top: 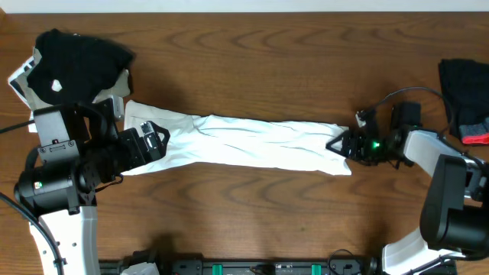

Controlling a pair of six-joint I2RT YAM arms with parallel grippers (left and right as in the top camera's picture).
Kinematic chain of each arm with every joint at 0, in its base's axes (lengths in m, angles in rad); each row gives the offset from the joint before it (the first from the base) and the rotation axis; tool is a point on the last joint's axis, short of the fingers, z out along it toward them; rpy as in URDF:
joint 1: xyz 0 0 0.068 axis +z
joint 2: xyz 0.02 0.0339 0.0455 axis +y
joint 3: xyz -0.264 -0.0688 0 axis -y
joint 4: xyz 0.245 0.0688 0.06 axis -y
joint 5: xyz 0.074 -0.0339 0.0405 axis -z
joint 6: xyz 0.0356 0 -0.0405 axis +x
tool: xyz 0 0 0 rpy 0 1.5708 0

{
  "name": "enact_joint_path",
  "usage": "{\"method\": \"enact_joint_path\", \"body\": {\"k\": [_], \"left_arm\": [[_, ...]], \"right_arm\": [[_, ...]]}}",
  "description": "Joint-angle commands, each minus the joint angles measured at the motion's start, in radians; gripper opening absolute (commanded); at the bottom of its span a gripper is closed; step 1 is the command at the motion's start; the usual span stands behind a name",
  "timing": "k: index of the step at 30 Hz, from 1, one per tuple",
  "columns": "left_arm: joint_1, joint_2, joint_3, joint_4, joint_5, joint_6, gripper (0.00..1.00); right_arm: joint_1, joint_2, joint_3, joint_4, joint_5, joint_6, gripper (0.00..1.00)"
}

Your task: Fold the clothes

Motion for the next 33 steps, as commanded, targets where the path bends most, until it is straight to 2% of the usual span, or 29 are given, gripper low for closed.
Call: {"method": "enact_joint_path", "body": {"k": [1,7,8,16,27,33], "left_arm": [[-0.003,0.005,-0.005,-0.003,-0.005,0.014,0.98],[-0.003,0.005,-0.005,-0.003,-0.005,0.014,0.98],[-0.003,0.005,-0.005,-0.003,-0.005,0.014,0.98],[-0.003,0.005,-0.005,-0.003,-0.005,0.014,0.98],[-0.003,0.005,-0.005,-0.003,-0.005,0.014,0.98],[-0.003,0.005,-0.005,-0.003,-0.005,0.014,0.98]], "right_arm": [[0.031,0.068,-0.058,-0.019,0.182,0.024,0.44],[0.029,0.068,-0.057,-0.011,0.214,0.074,0.04],[0.028,0.068,-0.056,-0.008,0.229,0.092,0.01],[0.004,0.068,0.019,-0.057,0.327,0.177,0.01],[-0.114,0.068,0.370,-0.436,0.658,0.188,0.01],[-0.126,0.068,0.503,-0.575,0.690,0.189,0.01]]}}
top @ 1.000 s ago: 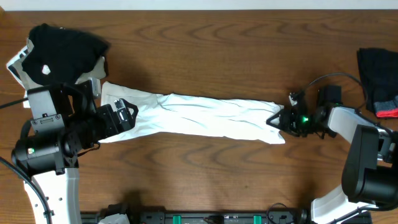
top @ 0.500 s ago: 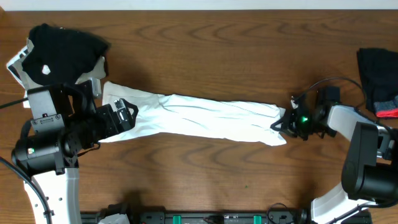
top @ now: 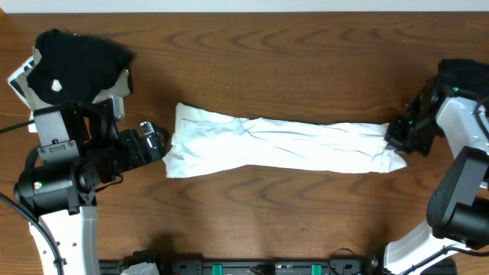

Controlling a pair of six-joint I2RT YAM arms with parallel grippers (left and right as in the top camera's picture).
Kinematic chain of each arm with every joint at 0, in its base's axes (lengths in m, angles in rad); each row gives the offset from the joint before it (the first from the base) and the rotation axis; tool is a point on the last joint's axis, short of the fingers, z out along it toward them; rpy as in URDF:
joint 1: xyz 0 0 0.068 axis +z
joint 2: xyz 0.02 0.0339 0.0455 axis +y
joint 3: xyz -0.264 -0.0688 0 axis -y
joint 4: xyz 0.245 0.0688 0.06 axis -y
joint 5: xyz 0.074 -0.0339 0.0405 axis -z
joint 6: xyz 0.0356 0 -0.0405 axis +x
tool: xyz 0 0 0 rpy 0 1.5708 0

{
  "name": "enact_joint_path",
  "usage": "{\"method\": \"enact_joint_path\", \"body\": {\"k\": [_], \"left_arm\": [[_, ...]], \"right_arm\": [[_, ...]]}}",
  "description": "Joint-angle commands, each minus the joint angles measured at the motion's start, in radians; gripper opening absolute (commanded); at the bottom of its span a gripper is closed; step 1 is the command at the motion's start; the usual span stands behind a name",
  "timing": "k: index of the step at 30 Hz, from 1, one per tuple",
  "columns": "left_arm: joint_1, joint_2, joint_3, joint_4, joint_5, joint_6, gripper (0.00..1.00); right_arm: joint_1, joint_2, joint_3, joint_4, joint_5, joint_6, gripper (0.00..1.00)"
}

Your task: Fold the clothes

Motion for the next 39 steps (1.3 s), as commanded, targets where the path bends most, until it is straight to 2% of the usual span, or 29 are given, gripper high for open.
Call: {"method": "enact_joint_path", "body": {"k": [1,8,14,28,39], "left_arm": [[-0.003,0.004,-0.005,-0.003,-0.005,0.014,0.98],[-0.003,0.004,-0.005,-0.002,-0.005,0.014,0.98],[-0.003,0.004,-0.005,-0.002,-0.005,0.014,0.98],[-0.003,0.004,-0.005,-0.002,-0.005,0.014,0.98],[-0.003,0.004,-0.005,-0.002,-0.005,0.014,0.98]], "right_arm": [[0.003,0.006,0.069,-0.039,0.068,0.011,0.01],[0.071,0.006,0.173,-0.160,0.129,0.037,0.01],[0.211,0.006,0.185,-0.205,0.262,0.109,0.01],[0.536,0.006,0.185,-0.167,0.210,0.221,0.01],[0.701,0.008,0.184,-0.101,0.186,0.289,0.01]]}}
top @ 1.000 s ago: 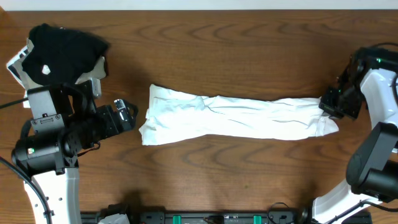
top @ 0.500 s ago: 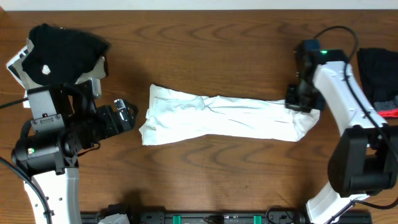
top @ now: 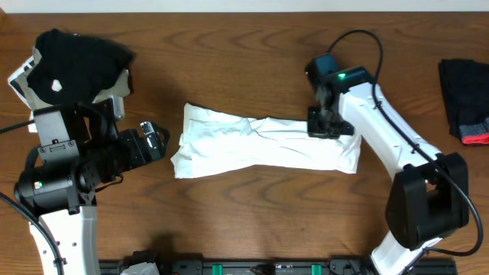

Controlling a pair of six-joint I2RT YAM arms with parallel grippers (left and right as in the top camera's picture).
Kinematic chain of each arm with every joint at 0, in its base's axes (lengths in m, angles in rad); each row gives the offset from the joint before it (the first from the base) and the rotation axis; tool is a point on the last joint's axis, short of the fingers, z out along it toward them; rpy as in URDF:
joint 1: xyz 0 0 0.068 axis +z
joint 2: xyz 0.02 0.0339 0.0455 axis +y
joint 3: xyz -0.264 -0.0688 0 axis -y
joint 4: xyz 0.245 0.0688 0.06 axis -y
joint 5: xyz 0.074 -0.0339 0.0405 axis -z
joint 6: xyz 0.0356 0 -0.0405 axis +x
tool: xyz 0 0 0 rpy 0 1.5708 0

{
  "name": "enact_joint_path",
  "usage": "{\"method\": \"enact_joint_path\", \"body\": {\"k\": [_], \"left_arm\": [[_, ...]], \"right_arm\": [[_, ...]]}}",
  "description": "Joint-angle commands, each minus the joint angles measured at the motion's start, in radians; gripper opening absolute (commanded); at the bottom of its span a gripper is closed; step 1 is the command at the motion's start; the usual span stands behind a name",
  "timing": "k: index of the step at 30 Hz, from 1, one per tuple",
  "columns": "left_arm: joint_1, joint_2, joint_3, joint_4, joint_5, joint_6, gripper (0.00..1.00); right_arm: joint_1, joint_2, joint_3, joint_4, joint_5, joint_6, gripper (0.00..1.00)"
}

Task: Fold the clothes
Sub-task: 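Fold the strip's right end leftward over itself with the right gripper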

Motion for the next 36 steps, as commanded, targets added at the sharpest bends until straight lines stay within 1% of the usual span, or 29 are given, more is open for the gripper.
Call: {"method": "enact_joint_path", "body": {"k": [1,4,5,7,12,17,18,19,22,23,24,26,27,29,31,33,36], "left_arm": [[-0.003,0.004,-0.005,-0.003,-0.005,0.013,0.98],[-0.003,0.004,-0.005,-0.003,-0.005,0.013,0.98],[-0.003,0.004,-0.005,-0.003,-0.005,0.013,0.98],[-0.003,0.004,-0.005,-0.003,-0.005,0.013,0.98],[-0.003,0.004,-0.005,-0.003,-0.005,0.013,0.98],[-0.003,0.004,-0.005,-0.003,-0.005,0.013,0.98],[-0.003,0.004,-0.005,-0.003,-0.005,0.013,0.98],[-0.003,0.004,-0.005,-0.003,-0.005,0.013,0.98],[-0.003,0.004,-0.005,-0.003,-0.005,0.013,0.98],[-0.003,0.004,-0.005,-0.003,-0.005,0.013,0.98],[-0.003,0.004,-0.005,-0.003,-0.005,0.013,0.98],[-0.003,0.004,-0.005,-0.003,-0.005,0.013,0.98],[-0.003,0.004,-0.005,-0.003,-0.005,0.013,0.98],[-0.003,0.004,-0.005,-0.003,-0.005,0.013,0.98],[-0.003,0.004,-0.005,-0.003,-0.005,0.013,0.98],[-0.003,0.004,-0.005,-0.002,-0.005,0.013,0.98],[-0.003,0.004,-0.005,-0.002,-0.005,0.013,0.98]], "right_arm": [[0.040,0.008,0.016,0.011,-0.022,0.047,0.01],[0.064,0.012,0.016,0.027,-0.038,0.057,0.02],[0.069,0.013,0.016,0.029,-0.040,0.058,0.03],[0.079,0.016,0.016,0.033,-0.042,0.059,0.14],[0.083,0.017,0.016,0.063,-0.073,0.061,0.28],[0.083,0.017,0.016,0.108,-0.177,0.025,0.24],[0.083,0.016,0.017,0.114,-0.193,0.019,0.22],[0.080,0.014,0.019,0.114,-0.195,0.019,0.17],[0.065,0.006,0.045,0.081,-0.148,0.019,0.11],[0.051,-0.003,0.069,0.047,-0.114,0.020,0.11],[0.042,-0.007,0.086,0.026,-0.096,0.020,0.14],[0.013,-0.018,0.134,-0.034,-0.063,0.020,0.24],[-0.005,-0.023,0.160,-0.065,-0.053,0.019,0.26],[-0.042,-0.028,0.196,-0.116,-0.048,0.019,0.26],[-0.074,-0.028,0.199,-0.139,-0.048,-0.020,0.26],[-0.089,-0.027,0.181,-0.145,-0.036,-0.061,0.28],[-0.098,-0.027,0.128,-0.135,-0.009,-0.067,0.28]]}}
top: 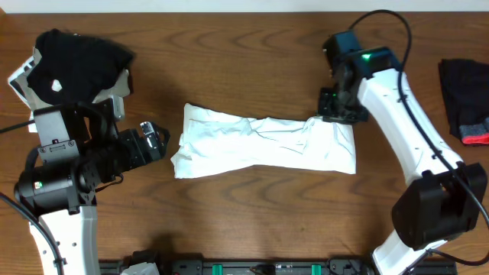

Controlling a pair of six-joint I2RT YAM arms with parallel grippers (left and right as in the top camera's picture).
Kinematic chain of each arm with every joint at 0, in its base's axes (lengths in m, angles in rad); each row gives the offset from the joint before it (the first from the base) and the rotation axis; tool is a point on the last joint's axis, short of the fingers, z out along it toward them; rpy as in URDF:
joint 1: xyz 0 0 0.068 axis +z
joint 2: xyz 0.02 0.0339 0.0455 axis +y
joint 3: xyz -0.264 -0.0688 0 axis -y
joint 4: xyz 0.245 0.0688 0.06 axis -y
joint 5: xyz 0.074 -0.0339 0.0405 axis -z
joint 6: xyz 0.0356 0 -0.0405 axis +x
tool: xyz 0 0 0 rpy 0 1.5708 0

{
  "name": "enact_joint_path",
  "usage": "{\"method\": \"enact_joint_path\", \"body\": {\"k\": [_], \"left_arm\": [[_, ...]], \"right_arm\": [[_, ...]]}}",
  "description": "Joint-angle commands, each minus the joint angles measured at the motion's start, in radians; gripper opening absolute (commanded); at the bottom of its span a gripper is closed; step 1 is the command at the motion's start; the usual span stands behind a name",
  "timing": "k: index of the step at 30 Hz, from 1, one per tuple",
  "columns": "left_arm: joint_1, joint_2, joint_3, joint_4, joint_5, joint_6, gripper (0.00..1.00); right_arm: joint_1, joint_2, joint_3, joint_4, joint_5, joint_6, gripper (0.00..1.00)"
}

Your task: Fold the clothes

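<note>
A white garment [260, 143] lies crumpled lengthwise on the wooden table [244, 221], with its right end doubled back on itself. My right gripper [338, 114] is at the garment's upper right corner, touching or just above the cloth. Its fingers are hidden under the wrist, so its state does not show. My left gripper [158, 142] stands open just left of the garment's left edge, with a small gap between it and the cloth.
A black garment [76, 57] is heaped on a white holder at the back left, behind the left arm. A folded black piece with a red patch [463, 107] lies at the right edge. The right arm's cable arches over the table's back.
The right gripper has shifted a little right and back, from over the doubled-back cloth to its upper right corner. The garment's right end has settled slightly. The left arm has not moved.
The garment first lay stretched with its left end under the left gripper and the right gripper at its right end. Then it lay further right, clear of the left gripper. Then its right end was folded leftward, making it shorter, and it stays so now.
</note>
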Motion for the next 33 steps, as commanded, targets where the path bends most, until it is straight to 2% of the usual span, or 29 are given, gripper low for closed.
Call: {"method": "enact_joint_path", "body": {"k": [1,6,14,18,20,22,33], "left_arm": [[-0.003,0.003,-0.005,-0.003,-0.004,0.013,0.98],[-0.003,0.003,-0.005,-0.003,-0.004,0.013,0.98],[-0.003,0.003,-0.005,-0.006,-0.004,0.013,0.98],[-0.003,0.004,-0.005,-0.006,-0.004,0.013,0.98],[-0.003,0.004,-0.005,-0.006,-0.004,0.013,0.98],[-0.003,0.003,-0.005,-0.009,-0.004,0.013,0.98],[-0.003,0.004,-0.005,-0.010,-0.004,0.013,0.98]], "right_arm": [[-0.001,-0.010,-0.072,0.014,0.058,-0.040,0.30],[-0.001,-0.010,-0.192,0.113,0.062,-0.040,0.33],[-0.001,-0.010,-0.306,0.216,0.021,-0.035,0.32],[0.002,-0.010,-0.322,0.262,-0.077,-0.035,0.24],[0.008,-0.010,-0.329,0.288,-0.123,-0.035,0.11],[0.018,-0.010,-0.341,0.318,-0.162,-0.035,0.03],[0.107,-0.010,-0.365,0.401,-0.296,-0.005,0.01]]}}
